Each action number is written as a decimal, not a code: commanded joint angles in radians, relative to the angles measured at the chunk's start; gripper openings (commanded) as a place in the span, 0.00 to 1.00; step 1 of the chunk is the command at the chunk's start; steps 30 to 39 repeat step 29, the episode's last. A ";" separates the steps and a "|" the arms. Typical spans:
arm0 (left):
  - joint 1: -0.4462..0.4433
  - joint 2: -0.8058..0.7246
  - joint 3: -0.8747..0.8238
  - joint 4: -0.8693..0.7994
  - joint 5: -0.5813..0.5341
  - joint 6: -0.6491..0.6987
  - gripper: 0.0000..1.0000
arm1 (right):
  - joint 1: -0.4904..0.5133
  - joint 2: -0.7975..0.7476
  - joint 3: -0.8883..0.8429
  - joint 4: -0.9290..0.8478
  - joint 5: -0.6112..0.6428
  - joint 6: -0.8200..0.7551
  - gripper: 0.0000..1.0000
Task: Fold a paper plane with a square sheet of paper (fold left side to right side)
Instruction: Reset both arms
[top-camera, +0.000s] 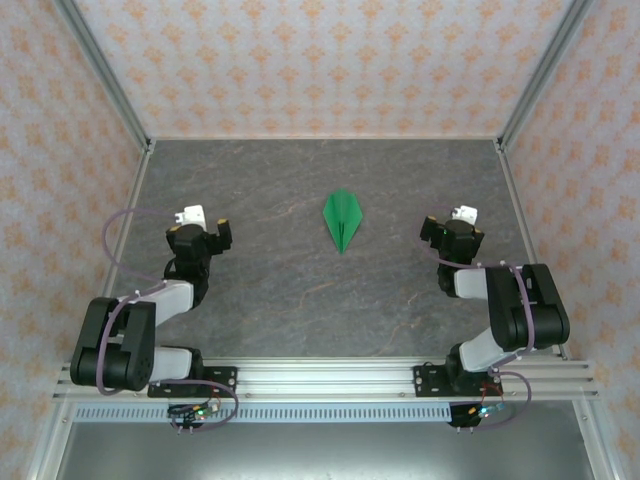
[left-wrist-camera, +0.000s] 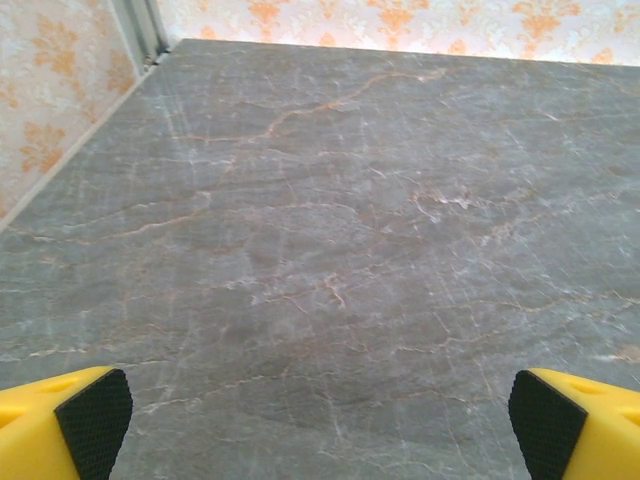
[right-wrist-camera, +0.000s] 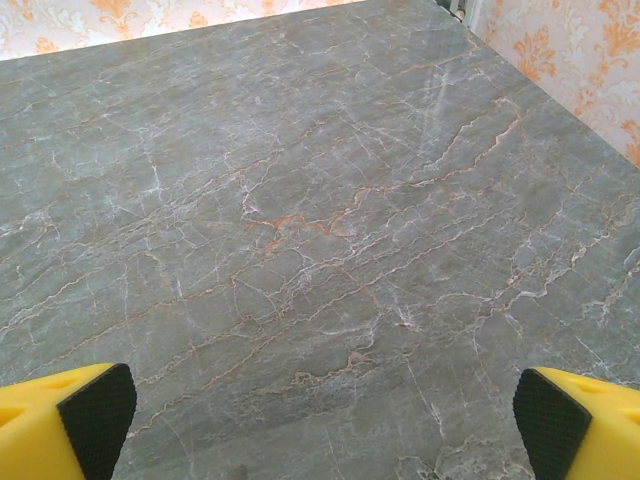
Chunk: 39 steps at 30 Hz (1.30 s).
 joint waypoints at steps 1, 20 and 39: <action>0.004 0.023 0.032 0.044 0.031 0.010 1.00 | -0.006 -0.004 0.004 0.039 -0.008 -0.008 1.00; -0.033 0.173 0.050 0.146 -0.040 0.036 1.00 | -0.006 -0.004 0.002 0.041 -0.010 -0.010 1.00; -0.032 0.173 0.051 0.145 -0.038 0.036 1.00 | -0.006 -0.004 0.003 0.039 -0.009 -0.008 1.00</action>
